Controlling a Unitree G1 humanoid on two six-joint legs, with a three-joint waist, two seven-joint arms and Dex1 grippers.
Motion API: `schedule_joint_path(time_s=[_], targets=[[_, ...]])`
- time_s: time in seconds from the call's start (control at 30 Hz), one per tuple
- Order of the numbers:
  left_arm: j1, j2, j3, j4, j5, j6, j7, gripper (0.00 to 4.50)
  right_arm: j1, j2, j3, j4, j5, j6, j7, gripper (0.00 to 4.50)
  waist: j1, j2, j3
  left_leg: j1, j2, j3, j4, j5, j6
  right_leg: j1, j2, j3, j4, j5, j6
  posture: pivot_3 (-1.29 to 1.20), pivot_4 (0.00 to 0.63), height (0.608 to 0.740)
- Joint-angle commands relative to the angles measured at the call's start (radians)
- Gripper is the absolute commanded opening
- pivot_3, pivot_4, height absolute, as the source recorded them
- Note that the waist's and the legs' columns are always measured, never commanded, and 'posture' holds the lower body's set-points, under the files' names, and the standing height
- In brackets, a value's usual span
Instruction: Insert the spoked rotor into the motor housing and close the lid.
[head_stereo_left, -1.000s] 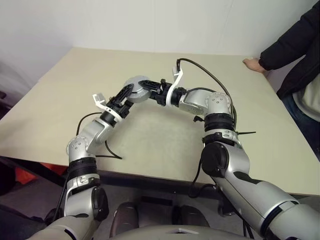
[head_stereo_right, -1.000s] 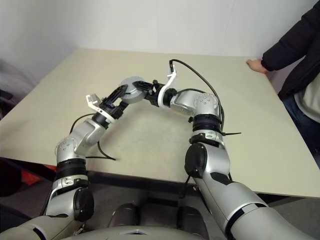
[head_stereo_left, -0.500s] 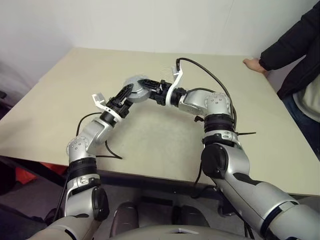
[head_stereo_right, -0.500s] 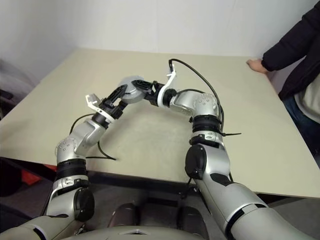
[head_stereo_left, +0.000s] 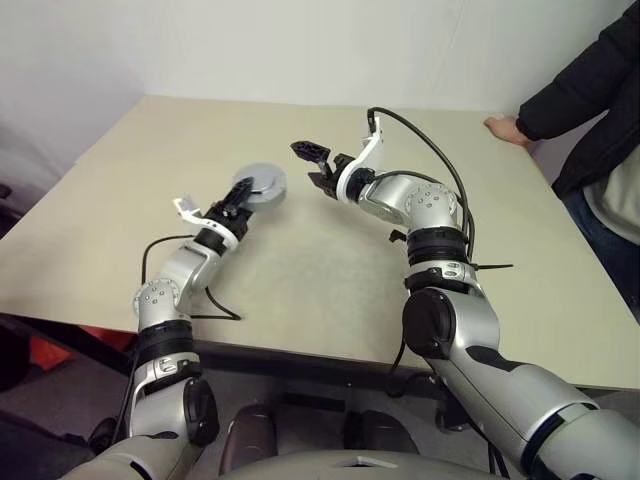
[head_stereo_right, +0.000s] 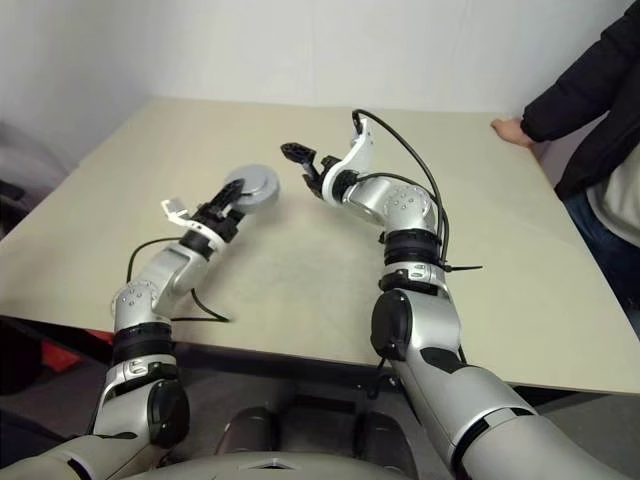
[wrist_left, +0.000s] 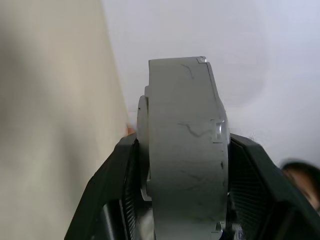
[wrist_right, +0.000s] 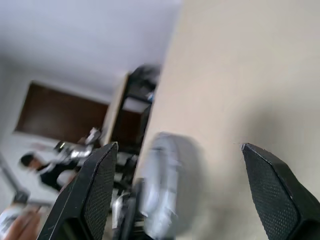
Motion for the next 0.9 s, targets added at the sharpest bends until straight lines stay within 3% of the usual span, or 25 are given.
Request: schedule_joint_path(time_s=[0.03, 0.53, 0.77, 0.9], targets=[[0.022, 0.027, 0.054, -0.038, 0.031, -0.071, 0.019, 2.09, -0.019, -0.013, -0.004, 0.002, 0.004, -0.027, -0.003, 4.48, 0.000, 0.000, 0.000, 0.000, 0.000, 0.000, 0.000, 0.000, 0.000, 0.000, 0.000, 0.000, 0.000, 0.000, 0.000, 0.00, 0.000, 0.740], [0.066, 0.046, 0.117, 0.006, 0.160, -0.164, 0.111, 2.09, -0.028, -0.018, 0.009, 0.042, 0.001, -0.040, 0.007, 4.48, -0.001, -0.001, 0.000, 0.002, 0.000, 0.000, 0.001, 0.000, 0.000, 0.001, 0.000, 0.000, 0.001, 0.000, 0.002, 0.00, 0.000, 0.740], [0.071, 0.041, 0.131, -0.007, 0.169, -0.179, 0.153, 4.36, -0.037, -0.019, 0.009, 0.066, -0.003, -0.048, 0.008, 4.50, -0.002, -0.001, -0.001, 0.003, 0.000, 0.000, 0.001, 0.000, -0.001, 0.002, 0.000, 0.001, 0.002, 0.001, 0.001, 0.00, 0.000, 0.740], [0.106, 0.028, 0.136, -0.075, 0.102, -0.121, 0.239, 4.46, -0.036, -0.020, 0.016, 0.070, -0.008, -0.046, 0.013, 4.50, -0.006, -0.001, -0.001, 0.004, 0.001, 0.000, 0.001, 0.001, -0.002, 0.002, 0.000, 0.002, 0.004, -0.004, 0.002, 0.00, 0.000, 0.740]])
